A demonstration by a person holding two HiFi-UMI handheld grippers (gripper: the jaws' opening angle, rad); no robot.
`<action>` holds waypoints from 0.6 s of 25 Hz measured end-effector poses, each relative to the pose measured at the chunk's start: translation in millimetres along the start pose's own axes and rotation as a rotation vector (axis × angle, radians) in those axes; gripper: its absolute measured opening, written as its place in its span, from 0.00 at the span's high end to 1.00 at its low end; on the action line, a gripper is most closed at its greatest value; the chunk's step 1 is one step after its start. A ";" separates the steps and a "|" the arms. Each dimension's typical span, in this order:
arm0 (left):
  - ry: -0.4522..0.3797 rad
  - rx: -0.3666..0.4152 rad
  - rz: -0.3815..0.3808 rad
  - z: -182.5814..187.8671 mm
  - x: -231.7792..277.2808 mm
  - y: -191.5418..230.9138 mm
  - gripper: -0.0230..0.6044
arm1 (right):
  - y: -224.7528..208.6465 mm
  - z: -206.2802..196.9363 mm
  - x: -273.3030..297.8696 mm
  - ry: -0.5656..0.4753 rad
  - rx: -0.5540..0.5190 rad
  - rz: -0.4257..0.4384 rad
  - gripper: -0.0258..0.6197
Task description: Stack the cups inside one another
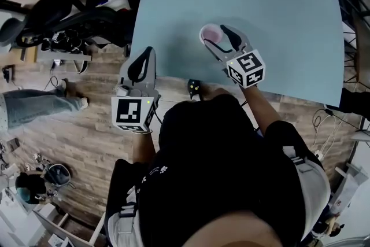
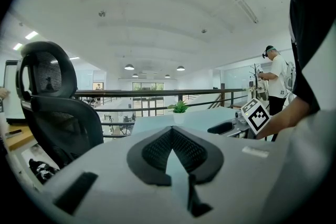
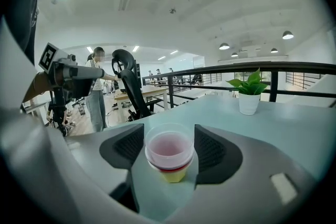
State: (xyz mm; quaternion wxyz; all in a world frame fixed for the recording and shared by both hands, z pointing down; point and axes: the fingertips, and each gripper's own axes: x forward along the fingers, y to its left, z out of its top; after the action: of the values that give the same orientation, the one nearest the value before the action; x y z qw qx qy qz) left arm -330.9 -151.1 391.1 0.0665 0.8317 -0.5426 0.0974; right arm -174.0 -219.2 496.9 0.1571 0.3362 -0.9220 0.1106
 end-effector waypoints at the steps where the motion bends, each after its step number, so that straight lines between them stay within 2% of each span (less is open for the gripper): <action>1: -0.001 0.000 0.001 -0.2 -0.8 1.0 0.98 | 0.1 3.8 -1.5 -0.015 0.004 -0.003 0.50; 5: 0.000 -0.003 -0.006 -2.7 0.4 -0.2 0.98 | -3.3 23.1 -14.1 -0.112 0.030 -0.029 0.54; 9: -0.003 -0.001 -0.031 -2.8 3.5 -7.1 0.98 | -1.6 42.9 -31.3 -0.210 0.039 -0.045 0.71; 13: -0.009 0.007 -0.057 -1.7 8.2 -14.0 0.98 | -1.8 57.0 -46.8 -0.288 0.045 -0.065 0.94; 15: -0.010 0.008 -0.066 -0.3 9.5 -17.7 0.98 | -2.6 60.8 -53.3 -0.303 0.050 -0.070 0.95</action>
State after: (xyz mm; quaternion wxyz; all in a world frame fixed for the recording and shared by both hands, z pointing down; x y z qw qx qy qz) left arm -311.1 -152.4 393.5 0.0637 0.8499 -0.5147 0.0931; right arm -146.7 -208.8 421.4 0.0114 0.3849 -0.9198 0.0757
